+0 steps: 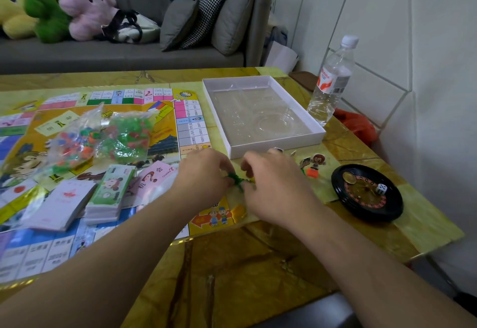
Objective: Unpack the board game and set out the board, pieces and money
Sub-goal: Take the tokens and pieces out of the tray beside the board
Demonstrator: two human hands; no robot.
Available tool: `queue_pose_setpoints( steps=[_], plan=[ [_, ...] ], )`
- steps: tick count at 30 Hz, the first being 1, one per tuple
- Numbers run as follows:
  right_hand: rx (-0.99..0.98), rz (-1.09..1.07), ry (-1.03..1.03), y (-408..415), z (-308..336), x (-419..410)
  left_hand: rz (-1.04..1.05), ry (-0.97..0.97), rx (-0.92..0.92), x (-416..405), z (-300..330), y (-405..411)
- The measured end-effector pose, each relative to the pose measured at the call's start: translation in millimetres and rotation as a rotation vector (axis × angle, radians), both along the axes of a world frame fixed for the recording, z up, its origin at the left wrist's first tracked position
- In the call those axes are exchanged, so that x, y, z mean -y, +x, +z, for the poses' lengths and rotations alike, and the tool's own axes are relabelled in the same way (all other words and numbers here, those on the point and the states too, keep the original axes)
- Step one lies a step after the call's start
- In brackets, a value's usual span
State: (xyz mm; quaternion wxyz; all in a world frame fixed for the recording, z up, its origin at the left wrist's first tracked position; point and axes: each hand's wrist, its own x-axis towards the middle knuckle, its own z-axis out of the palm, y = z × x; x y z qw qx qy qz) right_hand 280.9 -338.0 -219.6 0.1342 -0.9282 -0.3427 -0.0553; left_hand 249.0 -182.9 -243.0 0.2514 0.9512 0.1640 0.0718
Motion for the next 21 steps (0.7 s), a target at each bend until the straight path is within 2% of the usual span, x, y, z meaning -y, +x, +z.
queue_pose_setpoints(
  steps=[3,7,10,16,19,21],
  plan=[
    [0.023,-0.061,0.082,16.2,8.5,10.4,-0.034,-0.02,-0.012,-3.6,1.6,-1.9],
    [0.116,-0.059,-0.019,33.2,5.9,11.0,-0.066,-0.064,0.075,-3.5,9.4,-13.4],
    [0.161,-0.045,-0.159,35.4,1.5,1.4,-0.141,-0.053,-0.031,2.9,16.4,-25.3],
    [0.174,-0.018,-0.281,35.9,-1.3,-14.6,-0.249,0.085,-0.166,13.8,13.9,-36.9],
    [0.165,-0.05,-0.23,35.2,-1.5,-16.9,-0.243,0.053,-0.171,16.9,14.7,-36.8],
    [0.162,-0.093,-0.119,35.5,3.5,-12.5,-0.233,0.031,-0.148,16.9,14.4,-35.2]
  ],
)
